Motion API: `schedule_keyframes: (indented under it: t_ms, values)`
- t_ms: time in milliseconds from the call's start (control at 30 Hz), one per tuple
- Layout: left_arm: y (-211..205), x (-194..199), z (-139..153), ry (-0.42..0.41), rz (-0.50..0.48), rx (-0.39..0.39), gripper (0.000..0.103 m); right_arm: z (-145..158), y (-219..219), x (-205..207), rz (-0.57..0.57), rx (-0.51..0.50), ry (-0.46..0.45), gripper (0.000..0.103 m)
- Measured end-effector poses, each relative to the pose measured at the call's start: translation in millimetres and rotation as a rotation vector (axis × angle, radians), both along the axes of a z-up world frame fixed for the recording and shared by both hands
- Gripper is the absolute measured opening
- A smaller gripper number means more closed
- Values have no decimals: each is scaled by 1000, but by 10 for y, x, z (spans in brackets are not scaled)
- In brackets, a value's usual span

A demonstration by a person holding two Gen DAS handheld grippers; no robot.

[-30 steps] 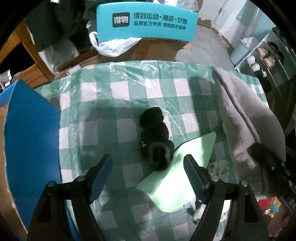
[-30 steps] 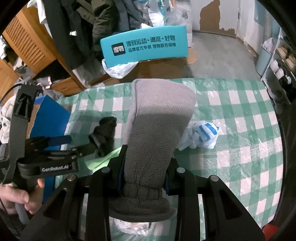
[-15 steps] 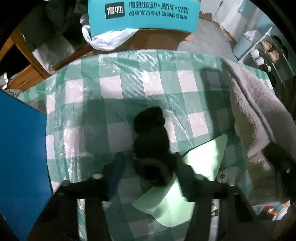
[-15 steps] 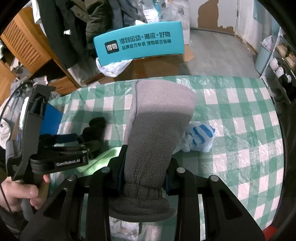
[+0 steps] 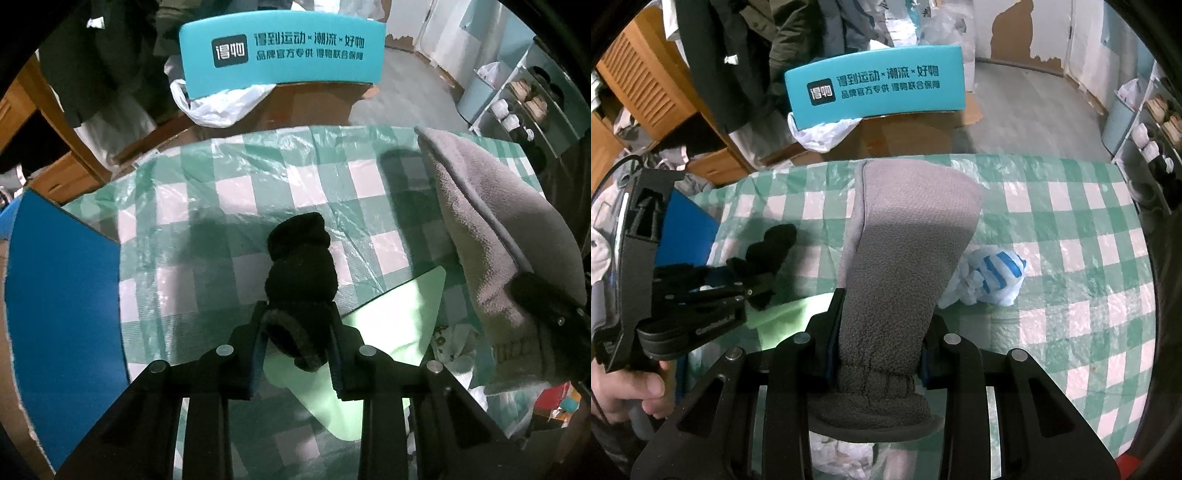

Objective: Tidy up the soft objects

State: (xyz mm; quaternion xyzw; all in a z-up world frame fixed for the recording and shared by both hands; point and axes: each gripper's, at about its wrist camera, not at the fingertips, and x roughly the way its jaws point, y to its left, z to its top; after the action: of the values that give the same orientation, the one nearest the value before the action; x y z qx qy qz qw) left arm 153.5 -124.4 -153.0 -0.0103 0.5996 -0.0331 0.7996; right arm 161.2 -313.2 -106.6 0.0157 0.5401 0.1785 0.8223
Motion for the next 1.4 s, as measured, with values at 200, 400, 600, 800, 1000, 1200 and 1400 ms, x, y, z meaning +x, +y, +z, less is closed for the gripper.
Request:
schedule_keyframes:
  t_ms: [200,400,600,800,1000,1200,1400]
  values:
    - [85,-76,136,-26,9,-16,29,118,57,-43,8,-5,-24,31]
    - [143,-171,277,-47,4,-32,29,214,132,-108,17,-14,-45,31]
    - [196,-283,425,-71,5,-44,29,312,218,-175,28,-5,-57,31]
    - [259,-440,592,-103,-3,-44,29,412,318,-248,41,-6,-74,31]
    - [365,-611,755,-132,0,-41,29,516,429,-340,61,-8,-91,31]
    - [507,-755,866,-147,13,-38,29,623,579,-432,86,-2,-104,31]
    - [659,-911,975,-169,24,-40,29,735,781,-520,121,-1,-124,31]
